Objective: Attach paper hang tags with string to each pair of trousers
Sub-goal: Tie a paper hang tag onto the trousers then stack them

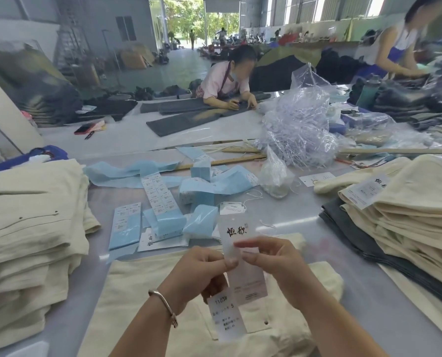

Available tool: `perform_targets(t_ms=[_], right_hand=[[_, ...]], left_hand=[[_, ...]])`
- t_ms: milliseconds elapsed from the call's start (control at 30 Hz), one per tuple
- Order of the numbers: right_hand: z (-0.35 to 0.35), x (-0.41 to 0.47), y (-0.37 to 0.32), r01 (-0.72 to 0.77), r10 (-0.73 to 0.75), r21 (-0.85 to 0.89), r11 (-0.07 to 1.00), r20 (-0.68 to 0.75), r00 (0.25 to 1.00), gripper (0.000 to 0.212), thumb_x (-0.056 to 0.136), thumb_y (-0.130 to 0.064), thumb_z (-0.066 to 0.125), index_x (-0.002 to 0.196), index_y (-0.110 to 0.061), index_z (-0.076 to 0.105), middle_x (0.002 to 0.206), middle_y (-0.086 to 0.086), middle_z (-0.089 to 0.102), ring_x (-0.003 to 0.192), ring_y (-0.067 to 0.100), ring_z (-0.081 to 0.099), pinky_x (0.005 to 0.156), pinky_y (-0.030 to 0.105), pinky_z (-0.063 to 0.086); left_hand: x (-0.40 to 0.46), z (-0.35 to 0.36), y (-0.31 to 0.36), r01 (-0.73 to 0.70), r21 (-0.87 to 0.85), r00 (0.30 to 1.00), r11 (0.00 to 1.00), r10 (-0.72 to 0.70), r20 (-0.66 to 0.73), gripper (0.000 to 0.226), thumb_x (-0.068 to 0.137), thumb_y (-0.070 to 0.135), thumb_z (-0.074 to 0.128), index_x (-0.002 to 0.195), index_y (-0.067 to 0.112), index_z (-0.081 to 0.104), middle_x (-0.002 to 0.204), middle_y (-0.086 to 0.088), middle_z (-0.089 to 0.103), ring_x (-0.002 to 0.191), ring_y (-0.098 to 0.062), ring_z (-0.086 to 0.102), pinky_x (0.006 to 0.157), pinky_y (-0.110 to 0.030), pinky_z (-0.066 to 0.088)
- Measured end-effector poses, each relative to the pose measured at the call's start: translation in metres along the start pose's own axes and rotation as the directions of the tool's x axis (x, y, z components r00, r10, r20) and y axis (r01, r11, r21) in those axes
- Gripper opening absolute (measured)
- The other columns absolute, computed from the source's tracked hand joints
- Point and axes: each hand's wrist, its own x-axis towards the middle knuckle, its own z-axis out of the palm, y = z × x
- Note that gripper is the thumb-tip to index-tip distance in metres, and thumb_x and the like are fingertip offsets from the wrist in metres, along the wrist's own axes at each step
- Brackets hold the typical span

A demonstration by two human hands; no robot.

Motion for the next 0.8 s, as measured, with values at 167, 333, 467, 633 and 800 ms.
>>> perform_targets(t_ms=[167, 333, 467, 633, 800], right_hand=[[-0.001, -0.006, 0.005, 0.034, -0.03, 0.048, 0.998, -0.083, 0.996, 0.034, 0.079, 0.012, 0.066, 0.102, -0.011, 0.074, 0.097, 0.015, 0.074, 0.085, 0.025, 0.07, 0.073, 0.035, 0.059], [-0.009, -0.009, 0.006, -0.003, 0.0, -0.027, 1.0, -0.123, 0.992, 0.061, 0.072, 0.012, 0.073, 0.124, -0.017, 0.061, 0.108, 0.005, 0.073, 0.09, 0.014, 0.068, 0.073, 0.029, 0.057], [-0.007, -0.011, 0.008, -0.032, 0.029, -0.046, 0.998, -0.074, 0.997, 0.076, 0.067, 0.016, 0.074, 0.13, -0.021, 0.054, 0.112, 0.004, 0.071, 0.095, 0.014, 0.067, 0.082, 0.028, 0.054], [0.002, -0.02, 0.003, 0.074, -0.086, -0.138, 0.988, -0.08, 0.993, 0.074, 0.068, 0.016, 0.075, 0.134, -0.012, 0.055, 0.099, 0.008, 0.075, 0.086, 0.017, 0.069, 0.078, 0.033, 0.058], [0.011, -0.026, -0.003, 0.264, -0.317, -0.428, 0.865, -0.056, 0.947, 0.099, 0.076, 0.003, 0.072, 0.149, -0.037, 0.019, 0.08, 0.004, 0.073, 0.066, 0.02, 0.066, 0.061, 0.033, 0.055]], left_hand=[[-0.009, 0.002, -0.004, 0.043, -0.001, 0.998, 0.999, -0.042, -0.052, 0.032, 0.091, 0.034, 0.065, 0.065, 0.016, 0.071, 0.052, -0.002, 0.059, 0.044, -0.013, 0.049, 0.041, -0.021, 0.039], [-0.017, -0.007, -0.005, -0.081, 0.07, 0.965, 0.994, 0.096, -0.243, 0.016, 0.089, 0.029, 0.067, 0.079, 0.018, 0.072, 0.057, 0.006, 0.057, 0.054, -0.007, 0.049, 0.054, -0.017, 0.041], [-0.024, -0.012, 0.007, -0.29, 0.069, 0.913, 0.955, 0.298, -0.28, 0.016, 0.087, 0.018, 0.071, 0.1, 0.027, 0.069, 0.07, 0.008, 0.056, 0.07, -0.008, 0.054, 0.069, -0.027, 0.046], [-0.032, -0.012, 0.02, -0.394, 0.146, 0.875, 0.908, 0.419, -0.242, 0.017, 0.078, 0.03, 0.066, 0.095, 0.027, 0.068, 0.07, 0.01, 0.054, 0.067, -0.006, 0.052, 0.064, -0.022, 0.045], [-0.028, 0.005, 0.019, -0.34, 0.232, 0.918, 0.911, 0.376, -0.13, 0.024, 0.086, 0.032, 0.068, 0.069, 0.015, 0.062, 0.051, 0.011, 0.047, 0.047, -0.006, 0.04, 0.049, -0.017, 0.034]])
